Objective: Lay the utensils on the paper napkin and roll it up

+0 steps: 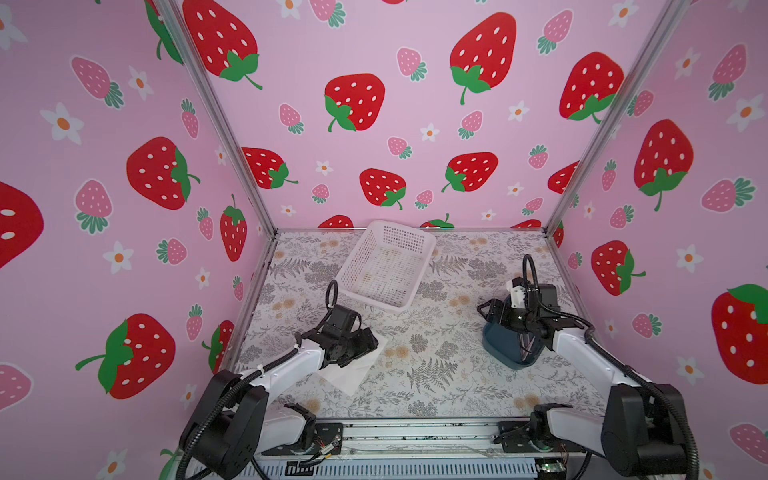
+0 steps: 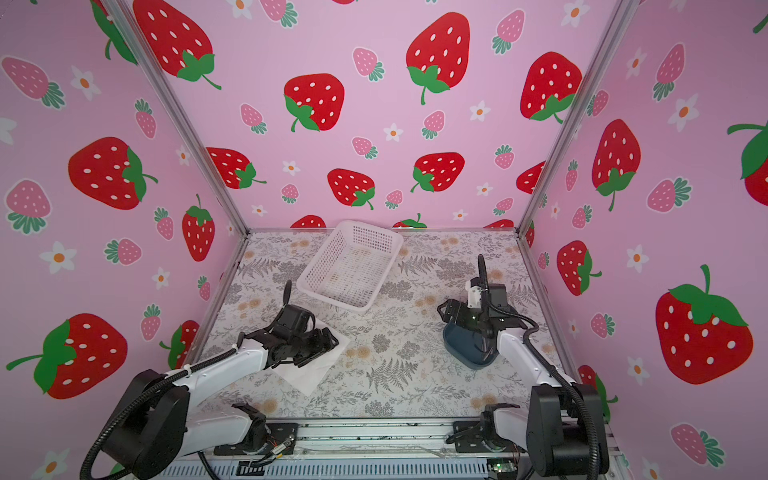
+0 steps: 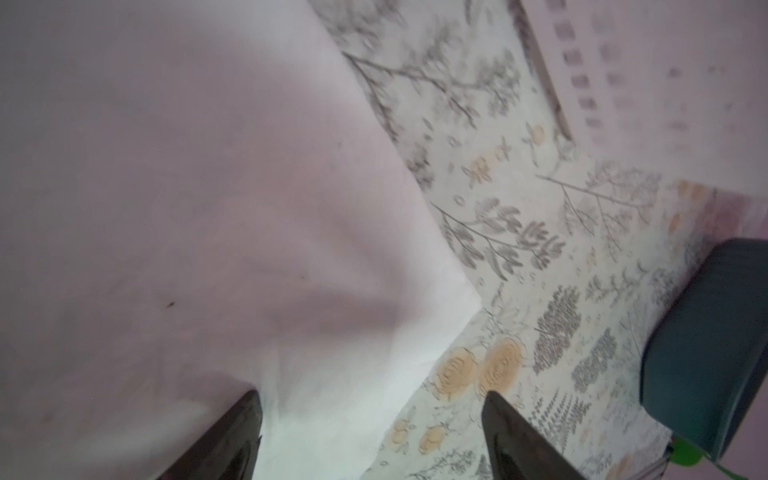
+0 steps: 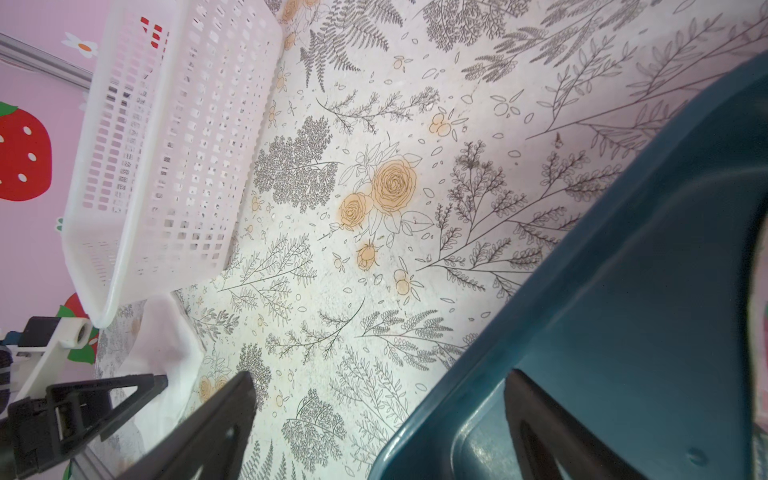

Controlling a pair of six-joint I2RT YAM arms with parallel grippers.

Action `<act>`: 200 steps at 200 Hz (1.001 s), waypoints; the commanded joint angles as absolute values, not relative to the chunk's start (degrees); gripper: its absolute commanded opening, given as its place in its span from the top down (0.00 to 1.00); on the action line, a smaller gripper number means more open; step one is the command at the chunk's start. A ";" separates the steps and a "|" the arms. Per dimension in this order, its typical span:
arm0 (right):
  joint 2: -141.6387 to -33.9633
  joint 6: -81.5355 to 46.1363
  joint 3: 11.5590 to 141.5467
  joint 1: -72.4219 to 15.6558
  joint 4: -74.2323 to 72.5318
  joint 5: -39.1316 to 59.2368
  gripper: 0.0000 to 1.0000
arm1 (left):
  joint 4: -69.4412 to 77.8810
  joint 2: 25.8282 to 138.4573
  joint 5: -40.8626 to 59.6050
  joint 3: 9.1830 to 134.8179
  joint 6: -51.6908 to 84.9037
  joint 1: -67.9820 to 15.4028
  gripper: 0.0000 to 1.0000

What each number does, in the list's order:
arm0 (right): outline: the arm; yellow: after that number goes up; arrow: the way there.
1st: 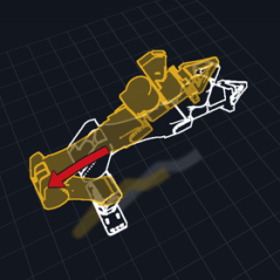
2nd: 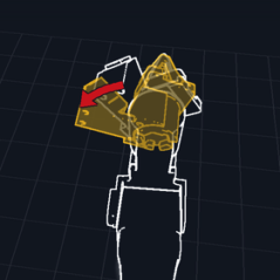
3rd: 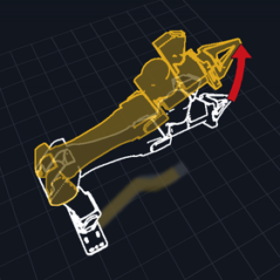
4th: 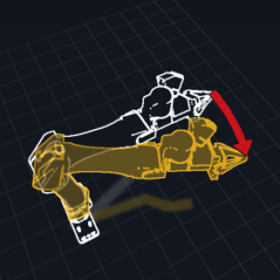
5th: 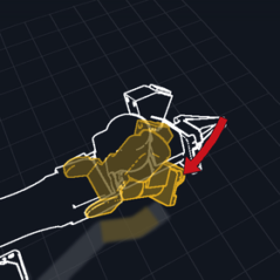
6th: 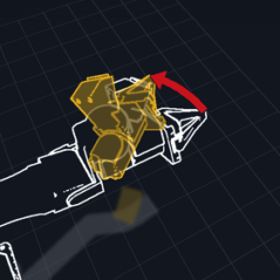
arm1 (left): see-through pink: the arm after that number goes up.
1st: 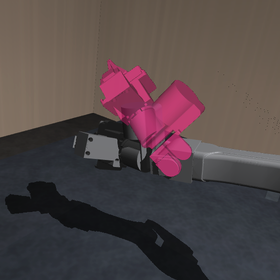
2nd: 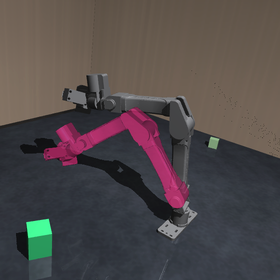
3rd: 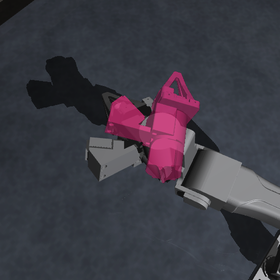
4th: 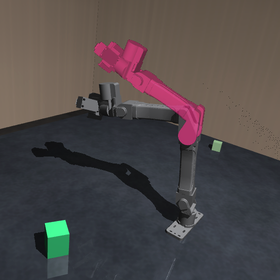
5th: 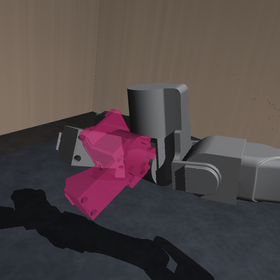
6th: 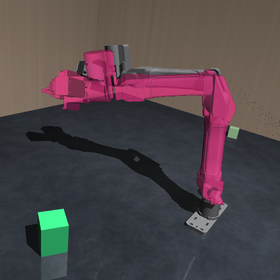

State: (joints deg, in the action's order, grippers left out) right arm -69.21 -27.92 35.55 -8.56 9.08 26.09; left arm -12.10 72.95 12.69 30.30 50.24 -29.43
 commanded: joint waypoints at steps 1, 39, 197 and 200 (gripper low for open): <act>-66.50 -28.70 33.82 -9.16 9.54 28.62 0.06 | -11.33 77.51 12.77 29.63 58.60 -38.37 0.16; -63.18 -30.24 30.89 -11.59 9.27 30.66 0.12 | -7.71 86.89 11.84 41.84 58.20 -49.23 0.15; -72.40 -42.19 35.39 -47.32 1.86 19.04 0.54 | -30.09 56.01 5.00 33.61 46.88 -29.56 0.15; -73.02 -42.58 35.47 -48.60 1.11 18.49 0.54 | -30.11 55.95 5.58 33.46 46.63 -28.85 0.15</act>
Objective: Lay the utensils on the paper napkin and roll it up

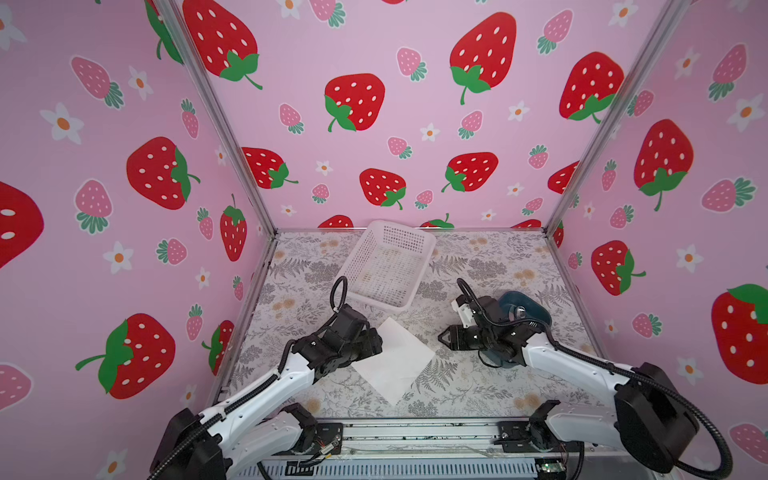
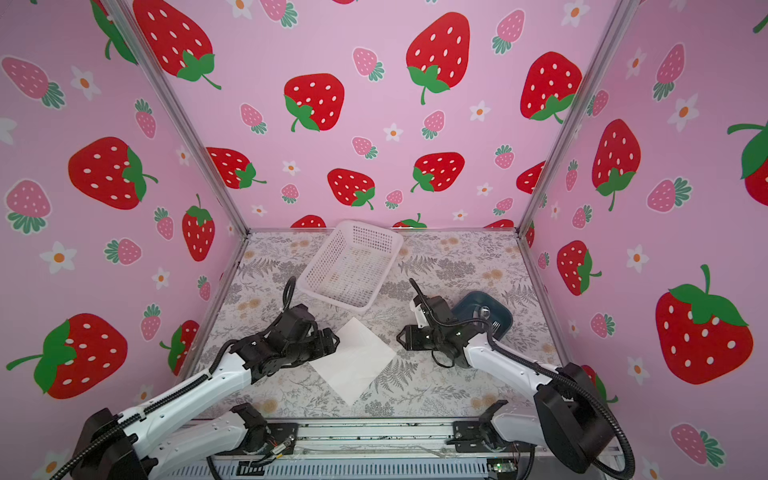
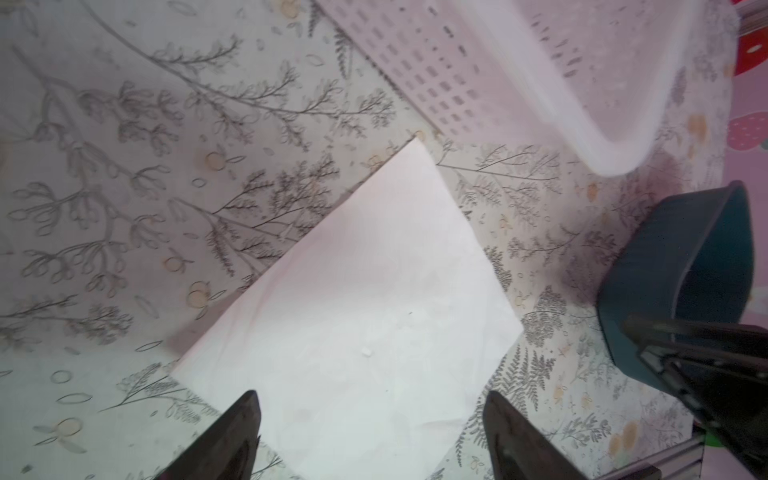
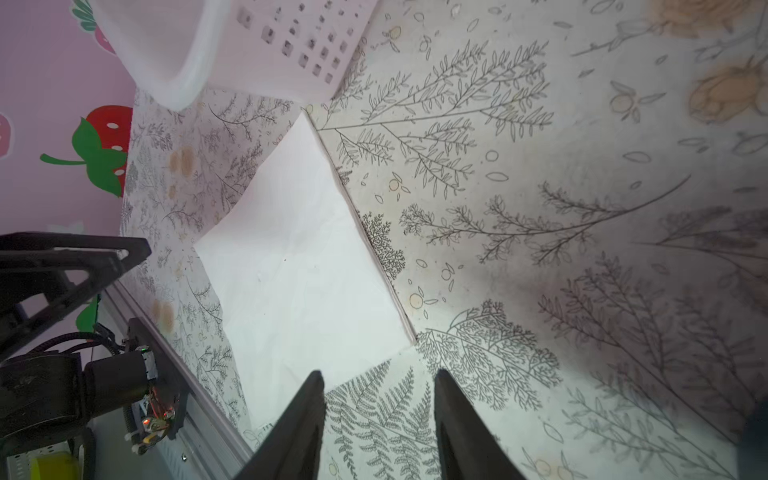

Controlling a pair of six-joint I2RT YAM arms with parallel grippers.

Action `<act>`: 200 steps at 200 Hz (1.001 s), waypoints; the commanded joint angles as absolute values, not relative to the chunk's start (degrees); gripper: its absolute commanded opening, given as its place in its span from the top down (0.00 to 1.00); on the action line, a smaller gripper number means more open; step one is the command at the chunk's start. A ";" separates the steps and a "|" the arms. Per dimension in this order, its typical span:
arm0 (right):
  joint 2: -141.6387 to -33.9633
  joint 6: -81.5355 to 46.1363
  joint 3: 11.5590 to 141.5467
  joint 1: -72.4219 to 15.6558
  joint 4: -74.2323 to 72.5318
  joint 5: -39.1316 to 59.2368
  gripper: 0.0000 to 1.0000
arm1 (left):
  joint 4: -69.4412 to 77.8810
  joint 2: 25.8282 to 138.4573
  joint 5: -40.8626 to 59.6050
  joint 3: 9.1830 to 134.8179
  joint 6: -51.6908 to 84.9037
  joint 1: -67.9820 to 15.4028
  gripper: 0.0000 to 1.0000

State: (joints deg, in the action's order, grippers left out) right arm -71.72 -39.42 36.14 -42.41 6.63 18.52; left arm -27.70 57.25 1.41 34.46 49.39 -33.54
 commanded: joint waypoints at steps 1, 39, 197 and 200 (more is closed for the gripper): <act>-73.34 -42.69 35.49 -48.95 0.95 18.34 0.54 | -30.13 55.97 5.82 33.43 46.52 -28.62 0.15; -89.05 -44.21 43.66 -56.80 -2.36 15.88 0.57 | -30.30 54.50 10.00 33.40 45.08 -25.66 0.15; -84.95 -49.32 33.26 -46.81 4.23 5.44 0.67 | -27.82 66.69 20.08 43.18 45.29 -25.25 0.29; -84.46 -48.70 33.61 -46.83 4.57 5.49 0.66 | -28.28 66.43 19.54 43.79 45.41 -25.30 0.28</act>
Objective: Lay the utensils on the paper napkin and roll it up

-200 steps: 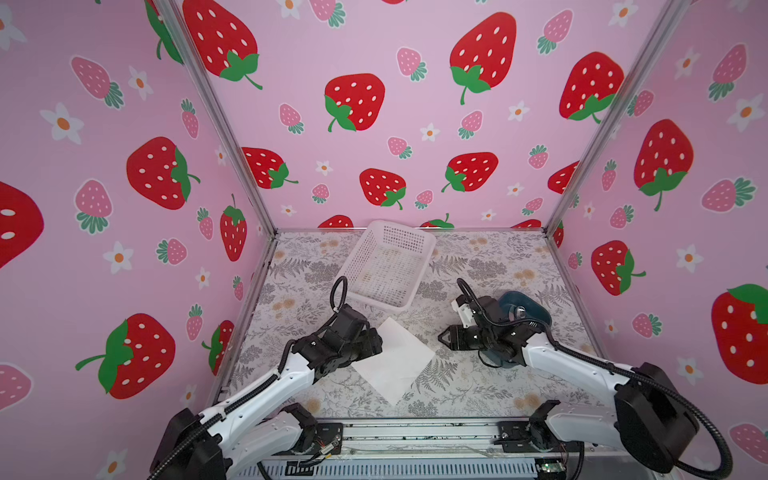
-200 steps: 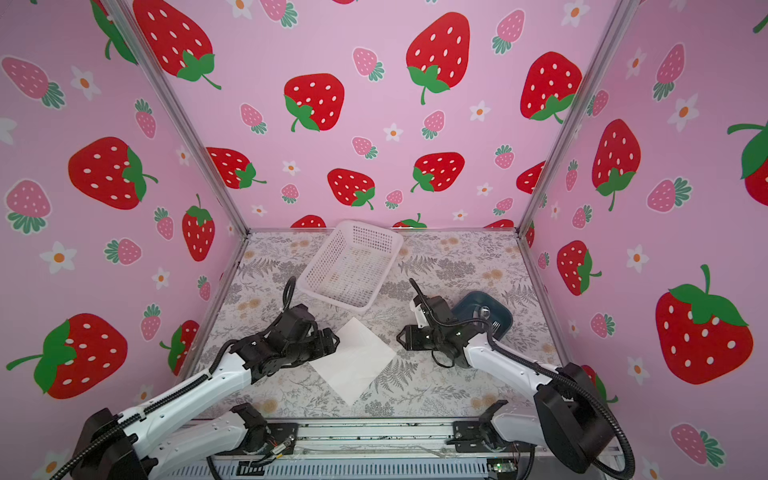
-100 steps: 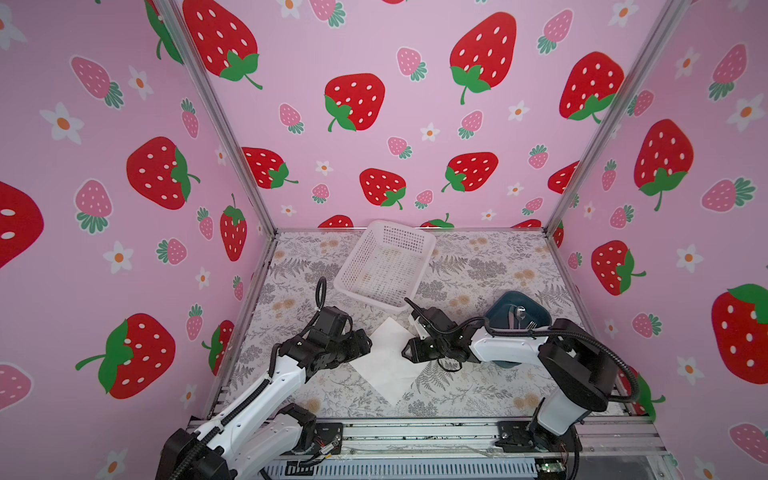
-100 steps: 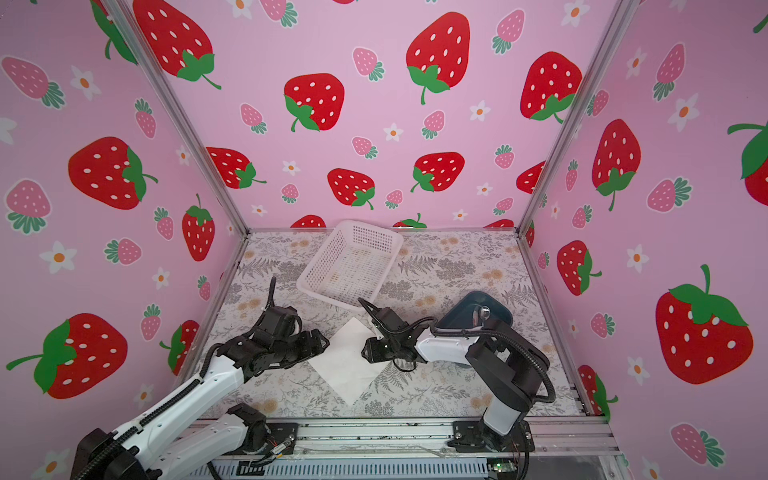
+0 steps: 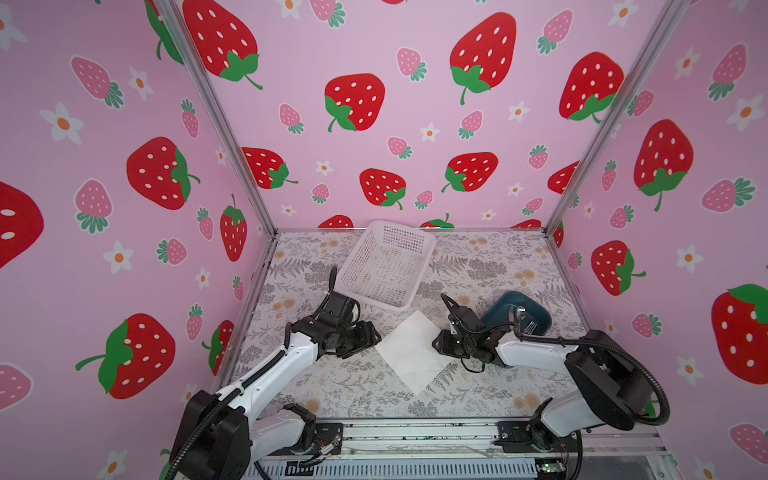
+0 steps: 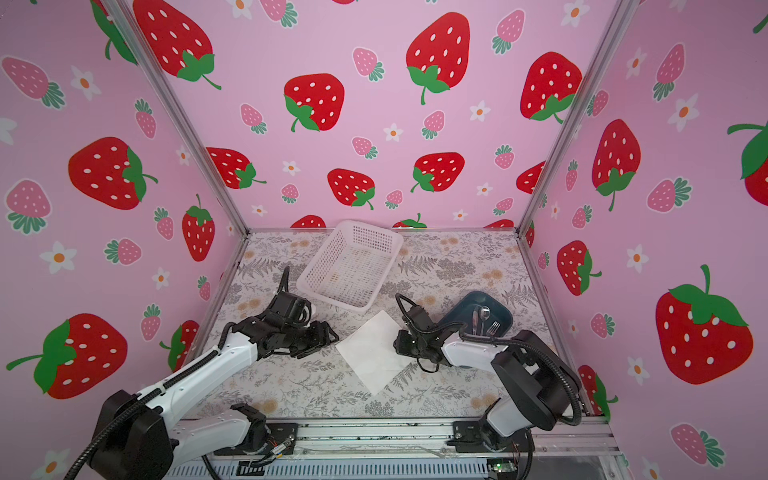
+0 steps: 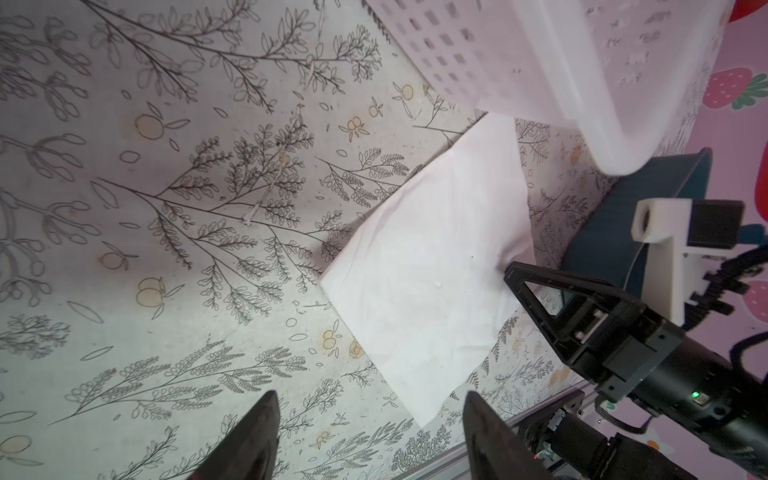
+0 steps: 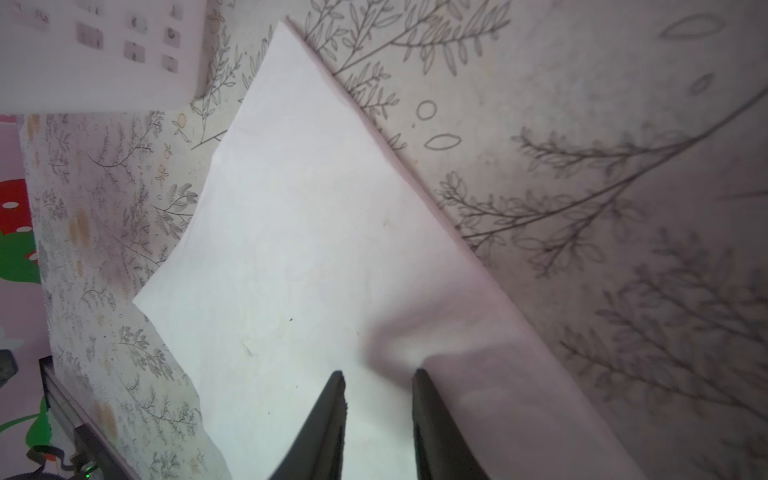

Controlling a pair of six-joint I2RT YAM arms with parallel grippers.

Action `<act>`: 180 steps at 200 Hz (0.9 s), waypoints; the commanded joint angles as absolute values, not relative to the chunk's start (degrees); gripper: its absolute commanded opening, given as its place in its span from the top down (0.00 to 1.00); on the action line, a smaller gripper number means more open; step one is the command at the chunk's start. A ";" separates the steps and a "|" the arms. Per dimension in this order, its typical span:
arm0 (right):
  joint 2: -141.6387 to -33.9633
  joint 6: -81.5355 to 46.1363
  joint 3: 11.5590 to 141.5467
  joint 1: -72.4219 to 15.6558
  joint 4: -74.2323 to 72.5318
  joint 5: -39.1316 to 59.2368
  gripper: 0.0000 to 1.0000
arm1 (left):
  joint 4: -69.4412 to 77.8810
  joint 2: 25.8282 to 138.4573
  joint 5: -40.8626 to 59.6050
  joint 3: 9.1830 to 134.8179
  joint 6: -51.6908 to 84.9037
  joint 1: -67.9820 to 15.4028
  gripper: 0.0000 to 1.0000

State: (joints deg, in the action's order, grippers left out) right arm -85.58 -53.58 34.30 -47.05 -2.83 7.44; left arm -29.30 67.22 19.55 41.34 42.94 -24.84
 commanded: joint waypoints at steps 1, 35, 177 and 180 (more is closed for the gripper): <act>-84.33 -48.52 33.68 -46.84 4.62 5.51 0.66 | -28.42 66.35 19.35 43.96 45.47 -25.31 0.28; -79.50 -44.31 38.33 -46.40 5.60 5.31 0.62 | -34.20 65.90 9.92 51.85 44.17 -24.45 0.17; -70.92 -46.88 39.34 -44.24 10.56 -0.35 0.51 | -48.94 107.94 6.63 89.83 28.19 -13.87 0.22; -70.64 -46.54 39.25 -44.09 10.61 -0.20 0.51 | -48.70 107.69 6.67 89.21 28.33 -13.27 0.22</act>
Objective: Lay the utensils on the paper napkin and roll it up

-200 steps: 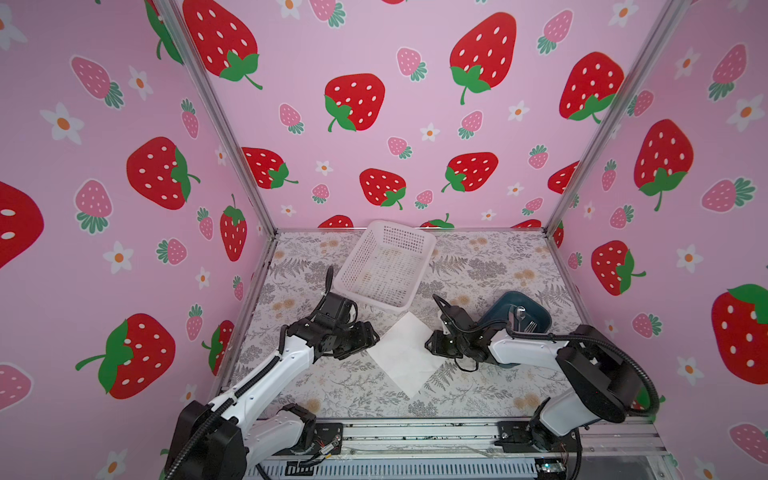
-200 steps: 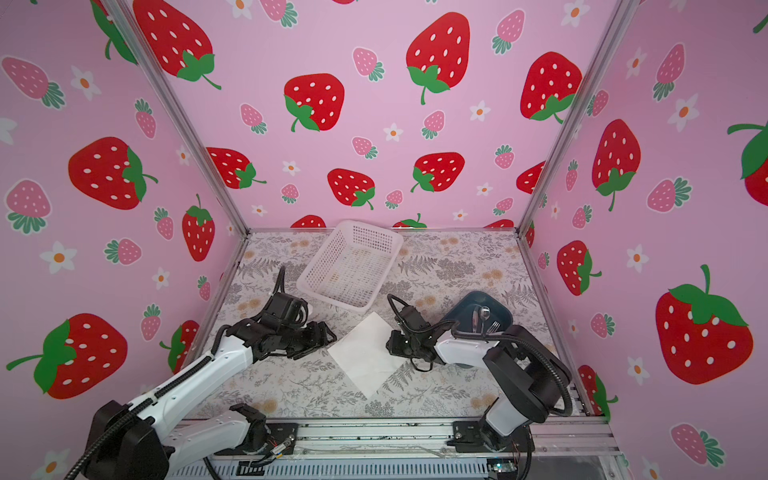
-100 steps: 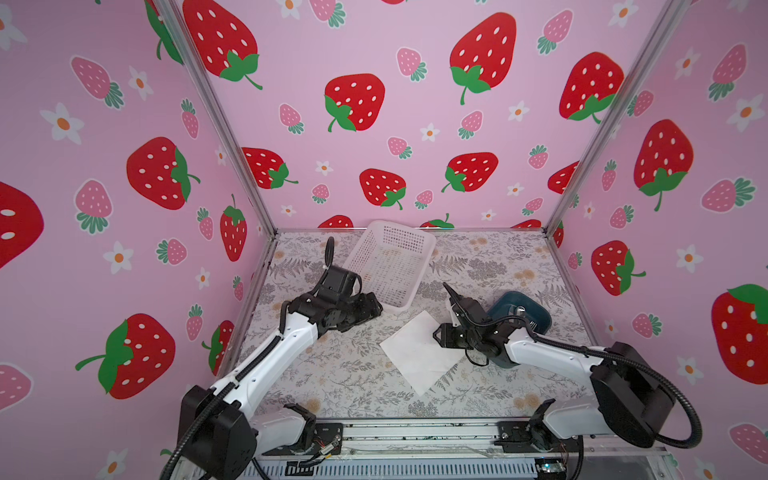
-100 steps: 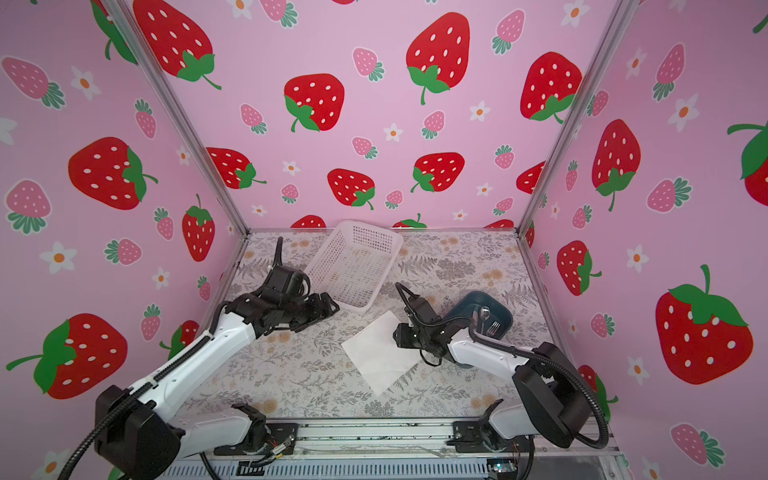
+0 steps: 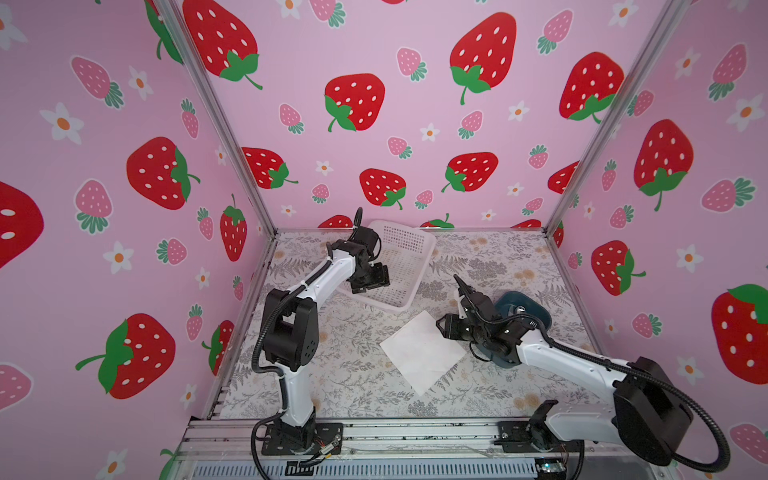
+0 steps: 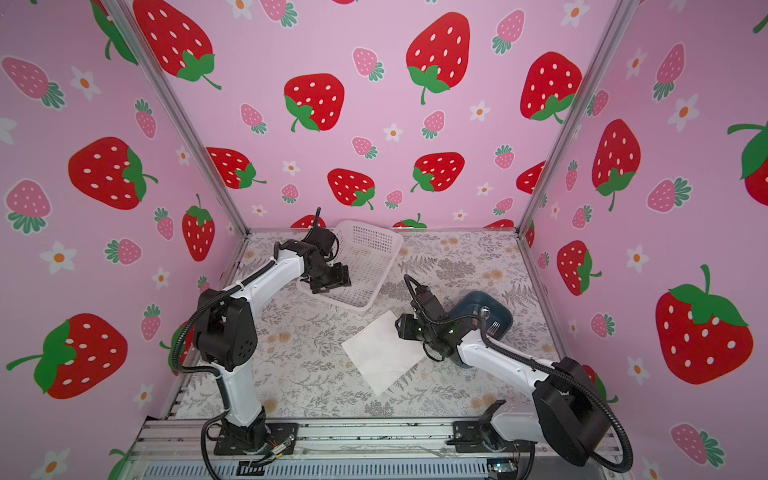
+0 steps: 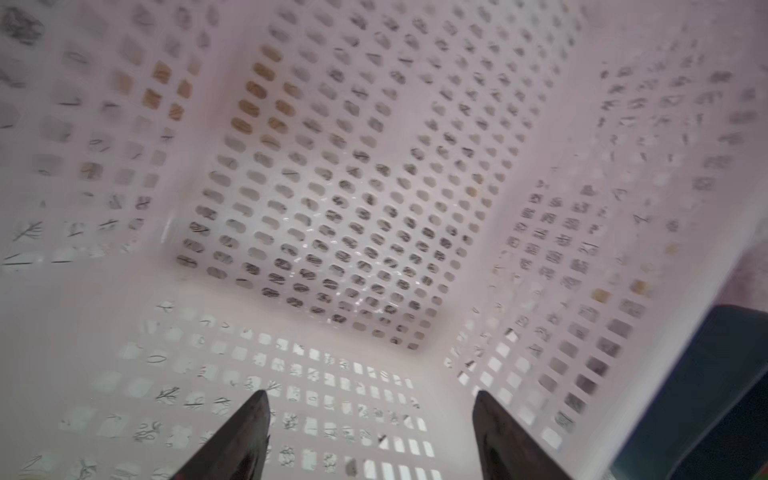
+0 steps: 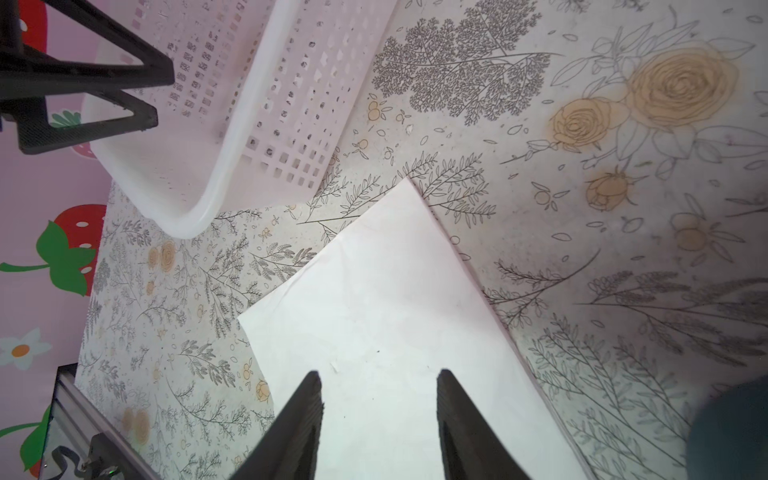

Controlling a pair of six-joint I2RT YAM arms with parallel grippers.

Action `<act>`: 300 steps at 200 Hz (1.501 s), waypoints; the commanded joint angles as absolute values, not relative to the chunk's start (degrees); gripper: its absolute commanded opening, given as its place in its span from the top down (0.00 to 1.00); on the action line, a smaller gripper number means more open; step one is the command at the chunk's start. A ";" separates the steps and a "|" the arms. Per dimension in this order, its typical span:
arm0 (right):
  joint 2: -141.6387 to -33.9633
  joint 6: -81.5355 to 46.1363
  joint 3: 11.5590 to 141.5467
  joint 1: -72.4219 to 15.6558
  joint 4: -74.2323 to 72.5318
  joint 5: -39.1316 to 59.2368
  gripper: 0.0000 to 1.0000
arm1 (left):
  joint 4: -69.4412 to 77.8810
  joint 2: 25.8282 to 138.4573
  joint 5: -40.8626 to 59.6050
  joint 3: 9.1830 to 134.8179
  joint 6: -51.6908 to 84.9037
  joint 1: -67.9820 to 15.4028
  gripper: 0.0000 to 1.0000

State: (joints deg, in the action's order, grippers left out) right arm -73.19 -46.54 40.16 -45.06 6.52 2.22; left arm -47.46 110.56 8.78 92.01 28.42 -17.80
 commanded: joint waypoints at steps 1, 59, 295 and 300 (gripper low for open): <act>-70.56 -46.34 39.22 -44.06 10.58 -0.10 0.51 | -48.65 107.63 6.68 88.99 28.36 -13.09 0.22; -80.37 -39.79 41.84 -44.17 6.42 14.37 0.54 | -45.20 103.42 7.51 79.87 29.97 -3.56 0.22; -95.67 -50.99 49.21 -42.66 9.73 6.11 0.69 | -43.48 71.69 24.52 64.67 27.75 -8.98 0.26; -94.79 -50.26 49.86 -42.89 9.78 6.40 0.67 | -43.47 71.56 24.52 64.66 27.79 -9.83 0.26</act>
